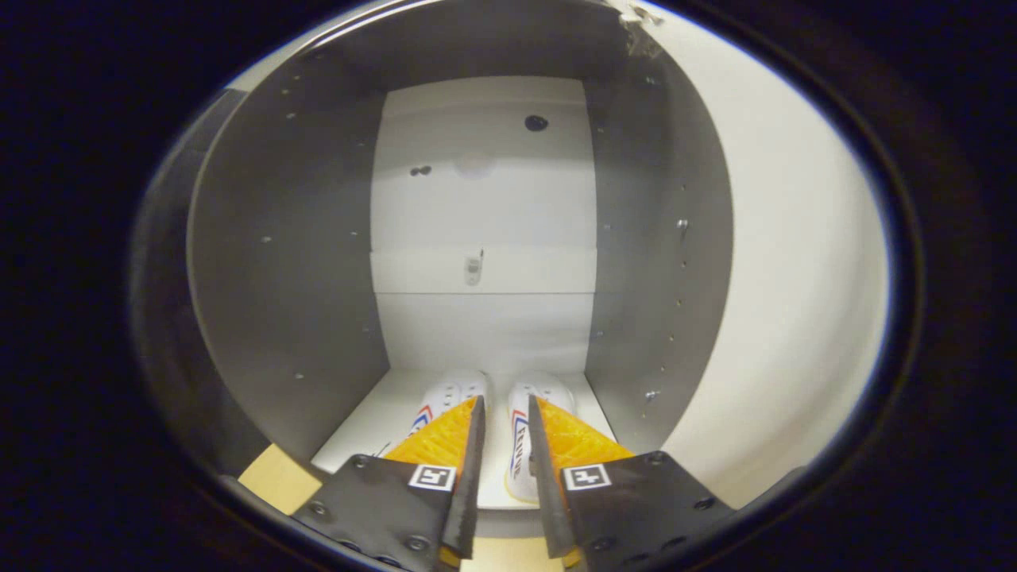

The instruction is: Open the shoe cabinet door, grab the shoes and put them into the shoe cabinet, then close the shoe cabinet door.

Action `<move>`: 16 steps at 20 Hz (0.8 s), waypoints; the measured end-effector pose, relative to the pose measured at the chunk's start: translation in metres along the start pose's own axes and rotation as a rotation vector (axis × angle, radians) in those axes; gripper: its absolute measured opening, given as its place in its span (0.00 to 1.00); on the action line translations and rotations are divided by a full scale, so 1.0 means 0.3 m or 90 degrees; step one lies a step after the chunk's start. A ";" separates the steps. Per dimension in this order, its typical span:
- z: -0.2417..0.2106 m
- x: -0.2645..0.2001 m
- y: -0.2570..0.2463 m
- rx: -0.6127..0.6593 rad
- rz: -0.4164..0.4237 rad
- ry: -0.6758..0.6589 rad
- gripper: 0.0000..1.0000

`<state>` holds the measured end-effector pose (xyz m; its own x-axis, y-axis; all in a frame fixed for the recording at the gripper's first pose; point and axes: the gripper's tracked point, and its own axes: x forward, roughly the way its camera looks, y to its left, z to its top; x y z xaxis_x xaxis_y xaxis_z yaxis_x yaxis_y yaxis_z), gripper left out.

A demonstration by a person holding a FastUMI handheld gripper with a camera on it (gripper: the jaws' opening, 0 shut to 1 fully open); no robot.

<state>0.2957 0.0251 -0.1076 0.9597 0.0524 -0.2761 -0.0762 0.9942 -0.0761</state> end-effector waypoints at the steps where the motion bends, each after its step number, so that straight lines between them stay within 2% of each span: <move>1: 0.009 -0.051 0.031 -0.005 0.018 -0.006 0.39; 6: 0.079 -0.348 0.170 -0.018 0.095 -0.080 0.67; 10: 0.088 -0.565 0.188 -0.030 0.106 -0.104 0.91; 16: 0.076 -0.825 0.147 -0.004 0.078 -0.116 0.92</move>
<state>0.0611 0.0581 -0.0208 0.9762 0.1896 -0.1053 -0.1964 0.9788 -0.0586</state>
